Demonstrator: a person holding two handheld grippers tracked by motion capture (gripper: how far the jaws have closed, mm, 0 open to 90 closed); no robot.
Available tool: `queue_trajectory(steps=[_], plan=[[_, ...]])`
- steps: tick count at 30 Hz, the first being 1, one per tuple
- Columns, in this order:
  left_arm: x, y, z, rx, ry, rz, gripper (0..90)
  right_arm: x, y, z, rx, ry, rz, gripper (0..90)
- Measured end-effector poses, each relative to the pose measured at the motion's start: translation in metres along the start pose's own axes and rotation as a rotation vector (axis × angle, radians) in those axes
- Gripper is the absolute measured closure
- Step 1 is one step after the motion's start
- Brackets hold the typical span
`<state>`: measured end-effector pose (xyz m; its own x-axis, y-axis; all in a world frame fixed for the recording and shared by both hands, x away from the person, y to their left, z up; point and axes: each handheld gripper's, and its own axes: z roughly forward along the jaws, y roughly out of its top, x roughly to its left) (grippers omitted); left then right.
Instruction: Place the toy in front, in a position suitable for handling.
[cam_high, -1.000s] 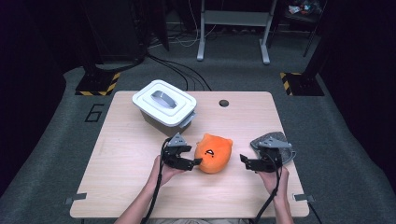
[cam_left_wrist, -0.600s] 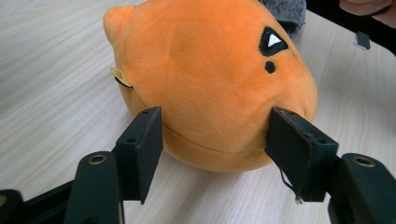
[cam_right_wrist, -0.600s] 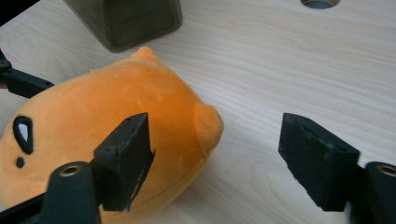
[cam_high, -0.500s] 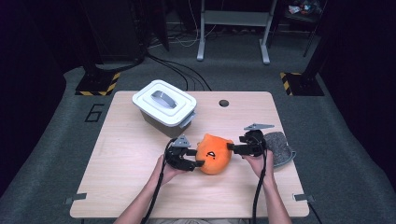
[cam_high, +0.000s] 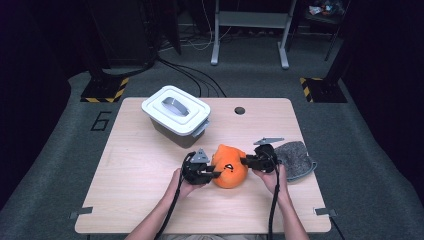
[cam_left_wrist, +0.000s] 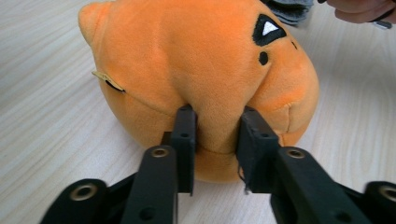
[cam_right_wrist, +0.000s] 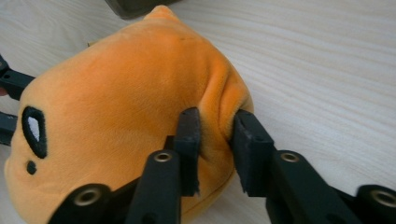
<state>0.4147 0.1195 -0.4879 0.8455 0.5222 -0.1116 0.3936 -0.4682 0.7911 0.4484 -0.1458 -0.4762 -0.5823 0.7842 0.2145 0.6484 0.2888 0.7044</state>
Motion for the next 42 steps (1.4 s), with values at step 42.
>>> queue_trajectory(steps=[42], plan=[[-0.046,0.024,-0.018,-0.125,0.058,0.051,82.3,0.02,0.041,-0.035,-0.036,-0.116,-0.22,88.5]])
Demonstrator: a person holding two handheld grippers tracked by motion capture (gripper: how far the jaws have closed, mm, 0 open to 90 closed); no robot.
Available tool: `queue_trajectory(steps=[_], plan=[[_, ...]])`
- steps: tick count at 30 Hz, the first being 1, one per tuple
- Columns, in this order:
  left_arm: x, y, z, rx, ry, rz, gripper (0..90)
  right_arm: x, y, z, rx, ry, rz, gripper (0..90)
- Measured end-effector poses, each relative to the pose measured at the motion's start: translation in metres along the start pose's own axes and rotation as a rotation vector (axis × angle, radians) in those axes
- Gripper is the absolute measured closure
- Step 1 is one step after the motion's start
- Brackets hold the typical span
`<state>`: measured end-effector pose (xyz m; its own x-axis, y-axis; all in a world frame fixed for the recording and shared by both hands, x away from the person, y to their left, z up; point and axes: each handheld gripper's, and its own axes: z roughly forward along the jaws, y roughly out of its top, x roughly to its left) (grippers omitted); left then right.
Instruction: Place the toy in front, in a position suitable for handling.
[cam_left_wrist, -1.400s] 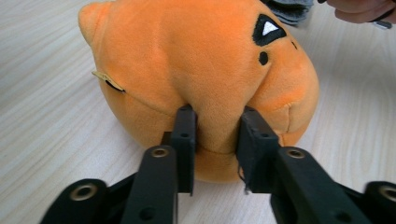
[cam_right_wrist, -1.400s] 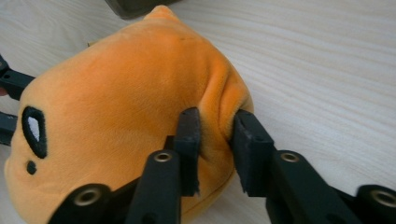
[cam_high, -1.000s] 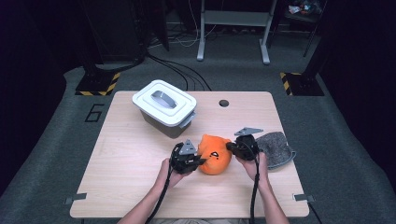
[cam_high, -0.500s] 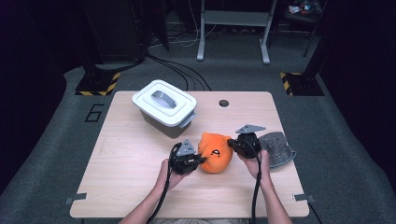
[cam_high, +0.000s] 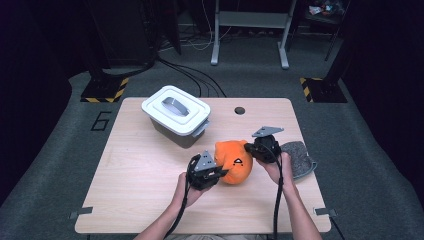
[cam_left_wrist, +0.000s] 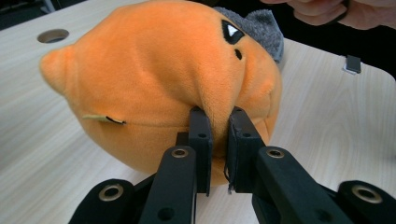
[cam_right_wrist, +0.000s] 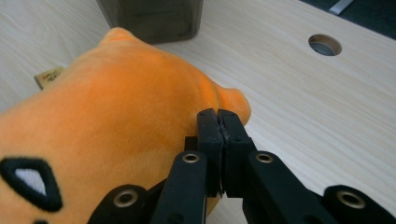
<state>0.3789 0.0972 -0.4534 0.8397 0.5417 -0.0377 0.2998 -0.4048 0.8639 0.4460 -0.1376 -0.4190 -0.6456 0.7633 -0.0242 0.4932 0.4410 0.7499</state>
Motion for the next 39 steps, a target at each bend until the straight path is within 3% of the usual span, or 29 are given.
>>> queue_trajectory(steps=[4,8,13,16,17,21,23,24,27,32,39], plan=[[-0.003,-0.006,0.011,0.023,0.004,-0.014,82.3,-0.006,-0.003,0.012,0.022,0.023,0.015,88.4],[-0.001,-0.019,0.024,0.055,0.003,-0.054,82.3,-0.009,-0.016,0.03,0.063,0.03,0.036,88.4],[-0.001,-0.021,0.024,0.047,0.013,-0.081,82.1,-0.011,-0.025,0.036,0.038,0.052,0.069,86.4],[-0.002,-0.022,0.023,0.049,0.035,-0.08,82.0,-0.011,-0.024,0.033,0.044,0.038,0.077,78.1],[-0.002,-0.022,0.023,0.05,0.04,-0.084,82.0,-0.011,-0.024,0.029,0.053,0.033,0.086,70.0],[0.0,-0.022,0.022,0.044,0.047,-0.096,81.9,-0.016,-0.03,0.009,0.01,0.017,0.176,48.0],[-0.001,-0.022,0.023,0.044,0.052,-0.096,81.8,-0.012,-0.034,-0.002,-0.011,0.01,0.206,37.7],[-0.001,-0.022,0.023,0.044,0.051,-0.096,81.7,-0.007,-0.037,-0.008,-0.012,-0.016,0.22,30.8],[-0.001,-0.022,0.023,0.042,0.046,-0.107,81.4,0.009,-0.045,-0.016,-0.02,-0.013,0.225,23.9],[-0.001,-0.023,0.022,0.045,0.04,-0.119,79.7,0.039,-0.06,-0.015,-0.006,0.027,0.215,20.6],[0.001,-0.024,0.022,0.05,0.027,-0.115,77.3,0.051,-0.07,-0.005,-0.005,0.04,0.236,28.4]])
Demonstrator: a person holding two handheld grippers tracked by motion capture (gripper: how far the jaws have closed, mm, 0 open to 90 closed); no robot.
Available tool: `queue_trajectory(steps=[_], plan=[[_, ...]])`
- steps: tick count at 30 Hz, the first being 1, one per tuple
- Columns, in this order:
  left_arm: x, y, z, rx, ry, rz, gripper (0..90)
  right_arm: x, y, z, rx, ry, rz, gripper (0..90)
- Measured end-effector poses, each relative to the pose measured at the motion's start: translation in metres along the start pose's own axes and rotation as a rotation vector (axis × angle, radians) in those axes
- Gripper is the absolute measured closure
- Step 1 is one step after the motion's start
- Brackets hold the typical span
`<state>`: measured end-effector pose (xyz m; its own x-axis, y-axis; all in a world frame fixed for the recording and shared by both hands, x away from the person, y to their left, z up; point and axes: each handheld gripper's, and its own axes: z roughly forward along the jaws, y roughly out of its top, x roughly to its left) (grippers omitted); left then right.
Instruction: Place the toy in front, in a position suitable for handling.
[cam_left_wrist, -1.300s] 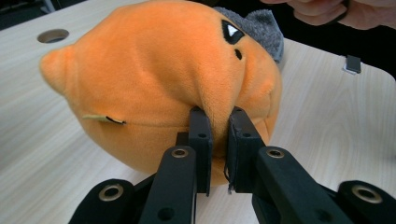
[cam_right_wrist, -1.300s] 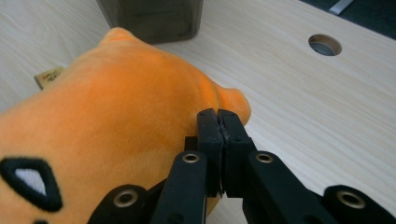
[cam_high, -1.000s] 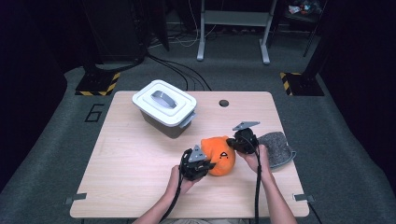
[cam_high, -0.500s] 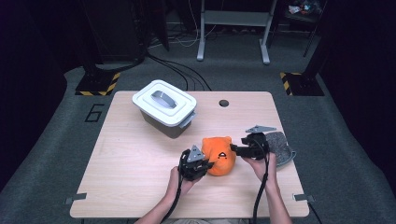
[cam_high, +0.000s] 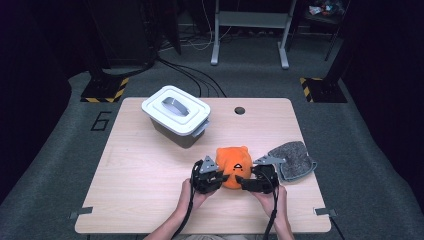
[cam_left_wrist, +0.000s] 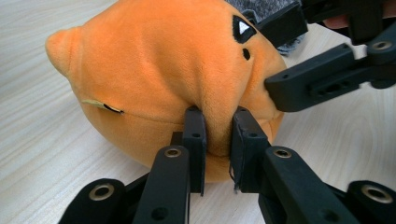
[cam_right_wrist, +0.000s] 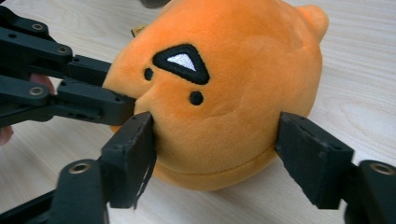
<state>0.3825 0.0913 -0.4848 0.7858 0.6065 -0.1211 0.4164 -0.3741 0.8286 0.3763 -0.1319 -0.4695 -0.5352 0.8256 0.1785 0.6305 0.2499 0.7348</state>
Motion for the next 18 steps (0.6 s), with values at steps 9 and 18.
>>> queue_trajectory(steps=[9,18], plan=[[0.01,0.004,-0.007,-0.001,-0.055,-0.009,56.4,-0.008,-0.005,0.005,0.01,-0.002,-0.007,37.1],[0.051,0.03,-0.018,-0.002,0.032,-0.063,37.2,-0.007,-0.005,0.006,0.02,-0.014,-0.037,37.2]])
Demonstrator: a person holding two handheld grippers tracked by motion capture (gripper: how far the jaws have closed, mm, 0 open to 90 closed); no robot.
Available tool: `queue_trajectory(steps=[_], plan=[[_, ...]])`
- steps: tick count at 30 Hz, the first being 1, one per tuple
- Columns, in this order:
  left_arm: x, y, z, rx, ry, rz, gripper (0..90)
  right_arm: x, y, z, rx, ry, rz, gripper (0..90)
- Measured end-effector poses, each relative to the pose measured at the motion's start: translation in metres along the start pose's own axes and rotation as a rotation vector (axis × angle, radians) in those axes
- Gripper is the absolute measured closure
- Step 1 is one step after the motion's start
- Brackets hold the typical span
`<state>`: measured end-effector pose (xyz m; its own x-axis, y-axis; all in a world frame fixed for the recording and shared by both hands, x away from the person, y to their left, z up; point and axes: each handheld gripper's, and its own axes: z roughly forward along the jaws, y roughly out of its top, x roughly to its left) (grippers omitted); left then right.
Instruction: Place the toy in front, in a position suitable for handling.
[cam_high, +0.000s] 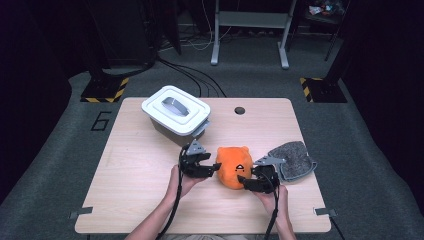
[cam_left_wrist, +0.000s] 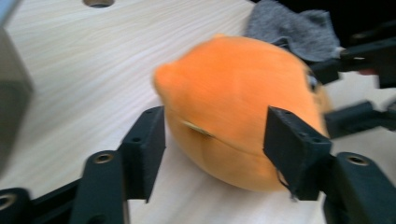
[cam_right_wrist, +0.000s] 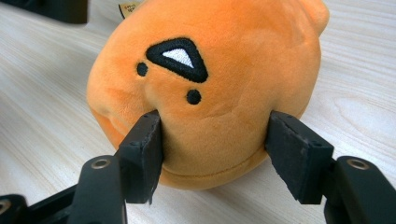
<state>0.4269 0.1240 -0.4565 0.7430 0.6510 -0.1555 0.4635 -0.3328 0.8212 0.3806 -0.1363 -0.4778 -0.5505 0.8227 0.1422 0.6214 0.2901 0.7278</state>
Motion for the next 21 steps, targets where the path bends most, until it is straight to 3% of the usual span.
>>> queue_trajectory(steps=[3,5,9,12,15,21], plan=[[0.007,0.009,0.009,0.033,0.008,0.017,32.9,0.001,0.0,0.0,0.006,-0.002,-0.006,37.2],[0.009,0.014,0.017,0.058,-0.006,0.007,32.3,0.001,0.0,0.0,0.009,-0.007,-0.016,37.2],[0.013,0.017,0.033,0.12,-0.071,-0.002,33.7,0.002,-0.001,0.0,0.013,-0.015,-0.03,37.2],[0.014,0.015,0.04,0.157,-0.117,0.021,43.3,0.002,-0.002,0.001,0.026,-0.015,-0.031,37.0],[0.013,0.013,0.042,0.169,-0.127,0.03,55.4,0.002,-0.004,0.003,0.018,-0.017,-0.043,40.0],[0.009,0.007,0.041,0.16,-0.096,0.067,76.1,0.005,-0.007,0.006,-0.017,-0.028,-0.056,62.1]])
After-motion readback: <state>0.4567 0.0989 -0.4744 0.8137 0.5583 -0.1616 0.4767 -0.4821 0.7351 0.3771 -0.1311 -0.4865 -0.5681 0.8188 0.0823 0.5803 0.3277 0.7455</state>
